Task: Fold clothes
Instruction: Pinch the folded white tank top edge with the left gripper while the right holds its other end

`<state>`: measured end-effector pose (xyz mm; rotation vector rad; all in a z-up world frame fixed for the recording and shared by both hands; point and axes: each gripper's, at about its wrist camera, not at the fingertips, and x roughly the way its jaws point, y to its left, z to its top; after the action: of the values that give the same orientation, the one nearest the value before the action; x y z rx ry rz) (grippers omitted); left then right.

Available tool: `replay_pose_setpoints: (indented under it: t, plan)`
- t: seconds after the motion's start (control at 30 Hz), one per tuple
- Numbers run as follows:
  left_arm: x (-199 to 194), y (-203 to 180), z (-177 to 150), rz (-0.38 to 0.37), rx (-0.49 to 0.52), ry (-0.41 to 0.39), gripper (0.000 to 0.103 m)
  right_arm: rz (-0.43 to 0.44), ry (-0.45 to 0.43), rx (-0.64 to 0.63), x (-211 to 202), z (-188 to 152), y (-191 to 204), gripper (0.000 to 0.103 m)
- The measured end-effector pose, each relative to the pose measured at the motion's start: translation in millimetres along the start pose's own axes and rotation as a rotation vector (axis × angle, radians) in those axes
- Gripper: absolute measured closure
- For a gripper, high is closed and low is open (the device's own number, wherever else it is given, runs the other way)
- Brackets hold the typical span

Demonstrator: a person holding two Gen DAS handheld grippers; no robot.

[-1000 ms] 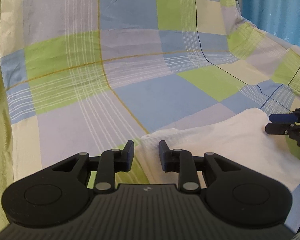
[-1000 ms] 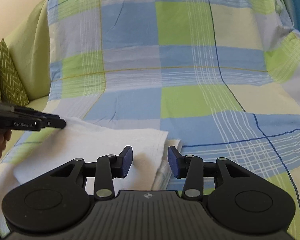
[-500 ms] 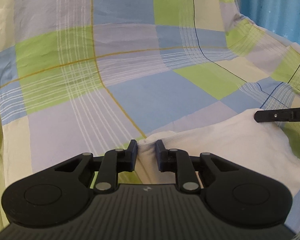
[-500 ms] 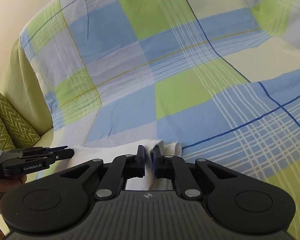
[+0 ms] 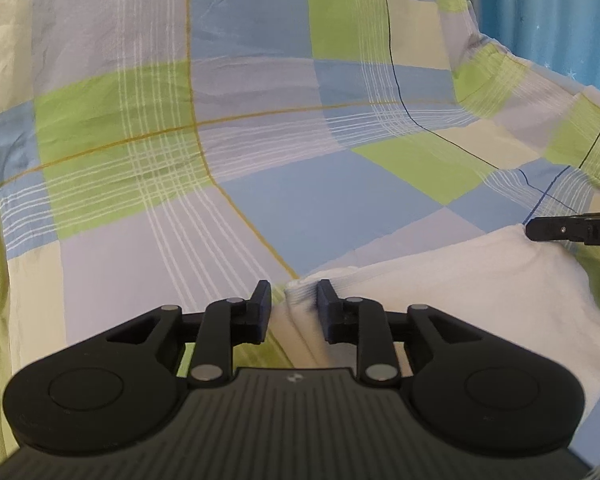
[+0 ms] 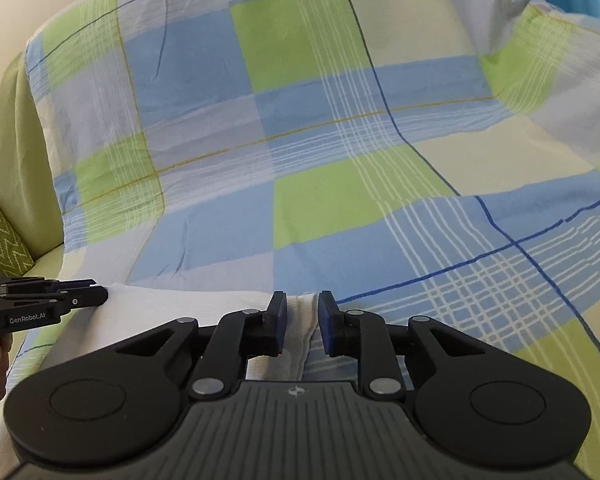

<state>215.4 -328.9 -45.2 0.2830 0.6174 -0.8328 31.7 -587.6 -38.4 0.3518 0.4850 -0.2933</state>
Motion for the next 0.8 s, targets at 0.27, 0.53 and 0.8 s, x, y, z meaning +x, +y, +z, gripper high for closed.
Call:
replay_pose_setpoints:
  t: [0.27,0.53,0.8]
  plan:
    - [-12,4,5,-0.028,-0.015,-0.032,0.079,0.041,-0.046,-0.19,-12,-1,38,0.081]
    - [0,-5,-1,0.013,0.039,-0.006,0.078,0.048,0.088,-0.227,9,-11,45,0.089]
    - [-39,-3,1,-0.013,0.051,-0.032,0.081,0.046,0.035,-0.235,-31,-20,52,0.084]
